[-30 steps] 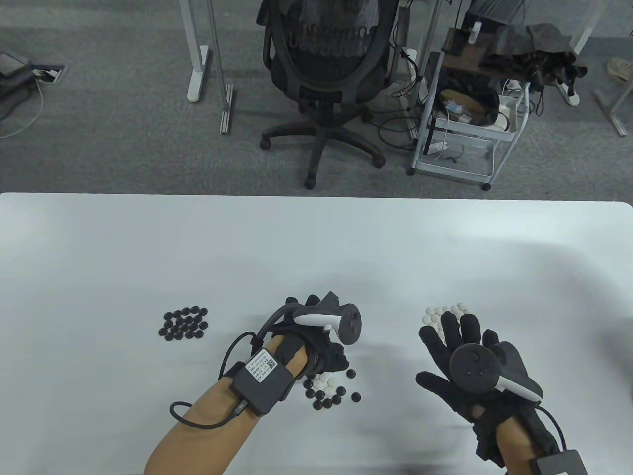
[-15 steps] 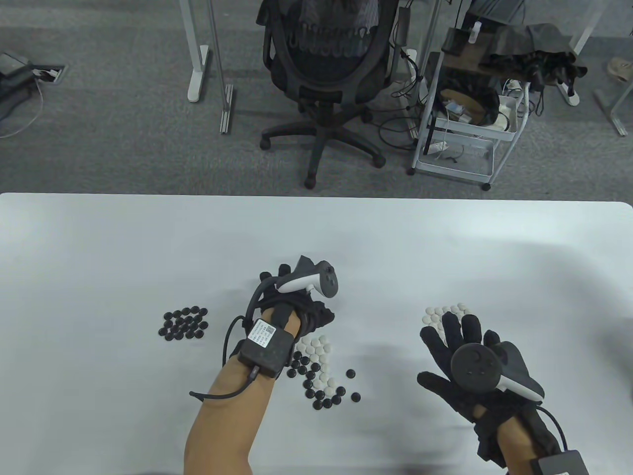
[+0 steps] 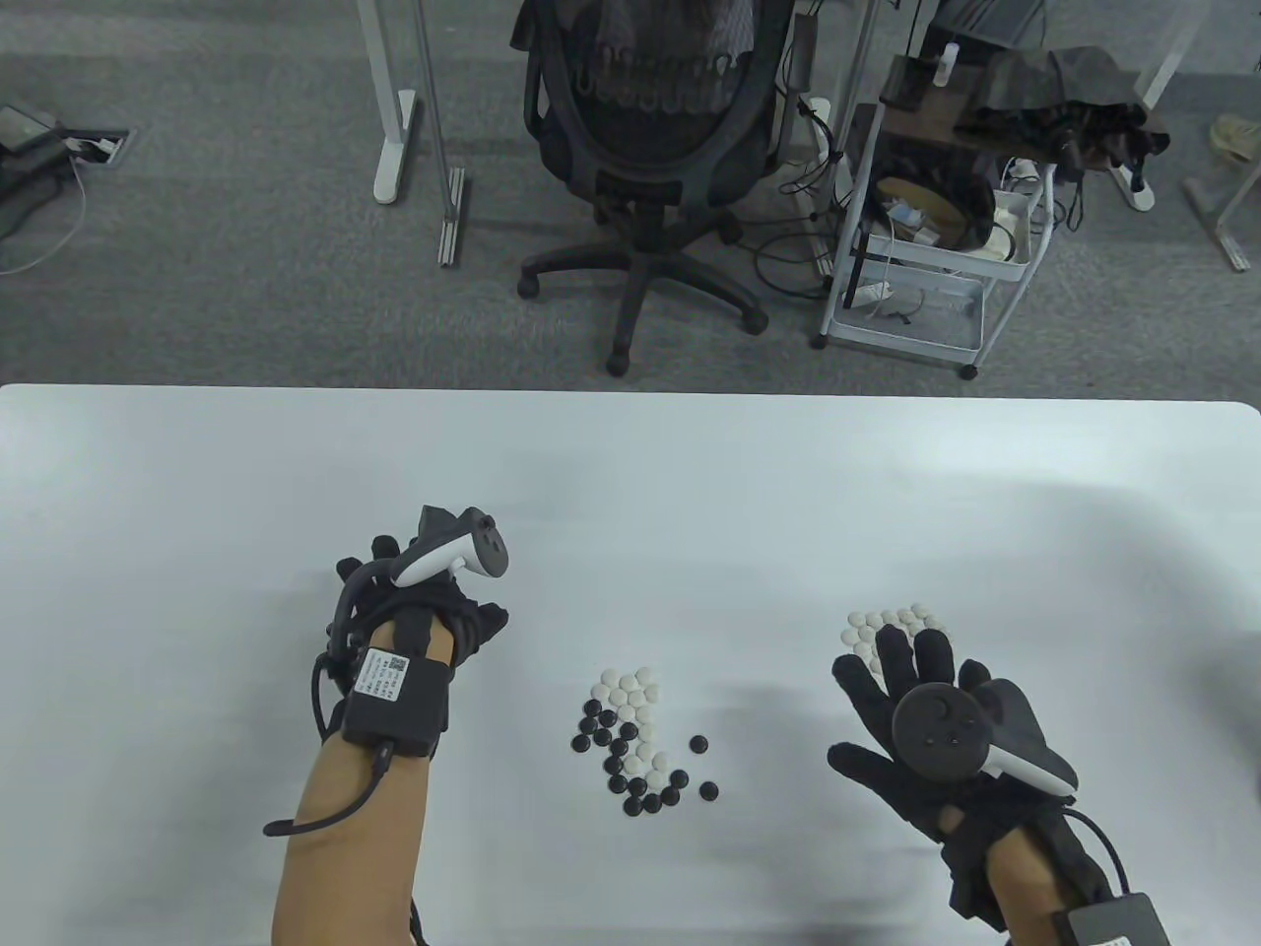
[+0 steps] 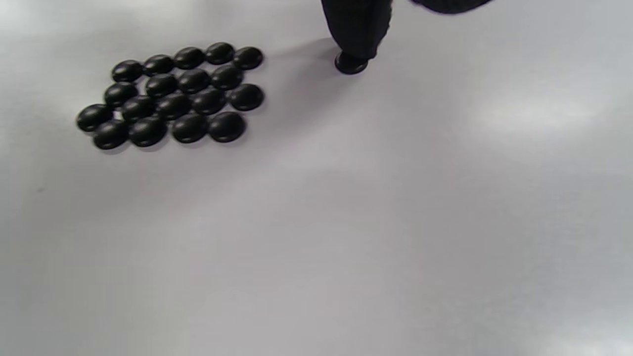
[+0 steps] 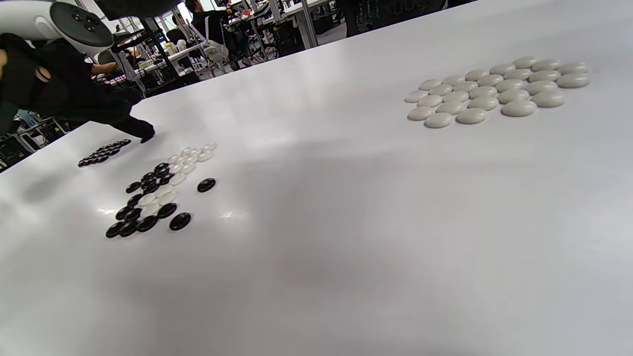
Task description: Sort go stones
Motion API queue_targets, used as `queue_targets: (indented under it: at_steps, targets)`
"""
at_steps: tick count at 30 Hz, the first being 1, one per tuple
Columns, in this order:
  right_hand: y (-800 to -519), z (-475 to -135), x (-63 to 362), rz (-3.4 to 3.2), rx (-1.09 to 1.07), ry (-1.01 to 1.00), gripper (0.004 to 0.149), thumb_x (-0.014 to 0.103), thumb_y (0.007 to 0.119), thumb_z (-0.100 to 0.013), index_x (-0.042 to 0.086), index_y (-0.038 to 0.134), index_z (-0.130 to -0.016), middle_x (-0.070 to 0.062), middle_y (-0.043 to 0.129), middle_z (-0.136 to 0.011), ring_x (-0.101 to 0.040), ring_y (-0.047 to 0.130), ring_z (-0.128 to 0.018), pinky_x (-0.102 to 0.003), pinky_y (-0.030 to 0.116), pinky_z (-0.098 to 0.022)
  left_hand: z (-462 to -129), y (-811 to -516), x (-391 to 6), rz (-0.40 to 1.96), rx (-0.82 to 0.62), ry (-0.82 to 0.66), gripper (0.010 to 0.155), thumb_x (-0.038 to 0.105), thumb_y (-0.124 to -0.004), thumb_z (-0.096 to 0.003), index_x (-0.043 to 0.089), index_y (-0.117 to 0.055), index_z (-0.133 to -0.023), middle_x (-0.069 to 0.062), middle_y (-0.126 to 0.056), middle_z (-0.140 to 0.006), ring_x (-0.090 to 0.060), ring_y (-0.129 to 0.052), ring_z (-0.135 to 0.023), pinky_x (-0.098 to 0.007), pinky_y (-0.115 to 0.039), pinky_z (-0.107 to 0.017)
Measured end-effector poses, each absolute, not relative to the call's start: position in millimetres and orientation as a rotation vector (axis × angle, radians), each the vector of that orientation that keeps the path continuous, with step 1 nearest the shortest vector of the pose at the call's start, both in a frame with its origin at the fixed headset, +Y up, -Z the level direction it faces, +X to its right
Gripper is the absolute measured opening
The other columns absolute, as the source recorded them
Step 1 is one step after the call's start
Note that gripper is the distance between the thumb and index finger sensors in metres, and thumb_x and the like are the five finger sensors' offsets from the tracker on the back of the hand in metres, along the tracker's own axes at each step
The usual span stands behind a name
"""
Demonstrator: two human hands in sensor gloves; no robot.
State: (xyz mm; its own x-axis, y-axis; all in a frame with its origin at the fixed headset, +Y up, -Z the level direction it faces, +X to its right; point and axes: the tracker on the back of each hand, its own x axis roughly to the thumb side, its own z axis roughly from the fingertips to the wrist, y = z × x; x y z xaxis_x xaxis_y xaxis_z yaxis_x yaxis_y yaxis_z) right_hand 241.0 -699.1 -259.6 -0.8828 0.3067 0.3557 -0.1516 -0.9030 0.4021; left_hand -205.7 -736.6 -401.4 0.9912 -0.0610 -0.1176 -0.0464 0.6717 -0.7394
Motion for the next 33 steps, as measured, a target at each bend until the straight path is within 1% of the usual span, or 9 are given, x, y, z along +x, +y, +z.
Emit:
queue_targets:
  at_steps: [8,13,17,20,23,28,31,32,33]
  targets:
    - [-699.2,-259.9,240.6,2.785,0.608,0.546,0.079,0.054,0.049,-0.055,0.012,0.017,-0.114,-0.031,-0.006,-0.107,-0.058,-0.012,-0.087,-0.080,0.003,-0.052,-394.3,-735.7,-228.8,-0.018,-0.835,0.198,0.067,0.050,-0.042,-0.0539,0.028,-0.057,-0.116,-0.021,0.016,-0.113,-0.055,0.021,-0.092,-0.082,0.006,-0.055]
    - [-699.4,-259.9,240.5,2.784,0.608,0.550,0.079,0.054,0.049,-0.055,0.012,0.017,-0.114,-0.031,-0.006,-0.107,-0.058,-0.012,-0.087,-0.080,0.003,-0.052,-391.4,-734.8,-235.1,-0.022,-0.839,0.220,0.068,0.050,-0.043,-0.0539,0.028,-0.057,-0.116,-0.021,0.016,-0.113,-0.055,0.021,-0.092,-0.082,0.007,-0.055]
    - [-699.8,-260.1,240.5,2.783,0.609,0.551,0.079,0.054,0.049,-0.055,0.012,0.016,-0.114,-0.031,-0.006,-0.107,-0.058,-0.012,-0.087,-0.080,0.003,-0.052,-389.2,-730.4,-233.9,-0.017,-0.829,0.211,0.068,0.050,-0.043,-0.0539,0.028,-0.056,-0.117,-0.021,0.017,-0.113,-0.055,0.021,-0.092,-0.082,0.007,-0.055]
    - [-699.5,-260.1,240.5,2.783,0.611,0.547,0.079,0.054,0.049,-0.055,0.012,0.016,-0.114,-0.031,-0.006,-0.107,-0.058,-0.012,-0.087,-0.080,0.003,-0.052,-386.9,-720.7,-222.4,0.022,-0.802,0.138,0.068,0.050,-0.043,-0.0544,0.027,-0.054,-0.117,-0.022,0.017,-0.113,-0.055,0.021,-0.092,-0.082,0.006,-0.055]
    - [-699.3,-260.2,240.9,2.782,0.611,0.543,0.079,0.054,0.049,-0.055,0.012,0.016,-0.114,-0.030,-0.006,-0.107,-0.058,-0.012,-0.087,-0.080,0.003,-0.052,-381.3,-709.7,-197.3,0.033,-0.806,0.018,0.068,0.050,-0.043,-0.0551,0.025,-0.056,-0.117,-0.025,0.013,-0.115,-0.057,0.018,-0.092,-0.083,0.004,-0.056]
    - [-696.3,-260.2,244.8,2.775,0.594,0.521,0.079,0.054,0.049,-0.055,0.012,0.017,-0.114,-0.030,-0.006,-0.107,-0.058,-0.012,-0.087,-0.080,0.003,-0.052,-362.1,-701.1,-138.3,-0.024,-0.826,-0.233,0.067,0.050,-0.045,-0.0559,0.024,-0.064,-0.115,-0.028,0.005,-0.117,-0.059,0.011,-0.094,-0.083,0.000,-0.056]
    - [-694.8,-259.8,246.3,2.773,0.589,0.512,0.079,0.054,0.049,-0.055,0.012,0.017,-0.114,-0.031,-0.006,-0.107,-0.058,-0.012,-0.087,-0.080,0.003,-0.052,-335.0,-700.0,-85.0,-0.074,-0.817,-0.449,0.067,0.050,-0.045,-0.0560,0.024,-0.063,-0.115,-0.029,0.003,-0.118,-0.060,0.010,-0.094,-0.083,-0.001,-0.056]
    - [-694.8,-259.8,246.4,2.772,0.590,0.511,0.079,0.054,0.049,-0.055,0.012,0.017,-0.114,-0.031,-0.006,-0.107,-0.058,-0.012,-0.087,-0.080,0.003,-0.052,-331.2,-700.5,-78.3,-0.078,-0.817,-0.475,0.066,0.050,-0.045,-0.0560,0.025,-0.063,-0.115,-0.028,0.003,-0.118,-0.060,0.010,-0.094,-0.083,-0.001,-0.056]
    - [-694.7,-259.7,246.2,2.772,0.592,0.511,0.079,0.054,0.049,-0.055,0.012,0.017,-0.114,-0.031,-0.006,-0.107,-0.058,-0.012,-0.087,-0.080,0.003,-0.052,-322.1,-702.5,-61.5,-0.091,-0.821,-0.536,0.066,0.050,-0.045,-0.0560,0.025,-0.062,-0.115,-0.029,0.003,-0.117,-0.060,0.010,-0.094,-0.083,-0.002,-0.056]
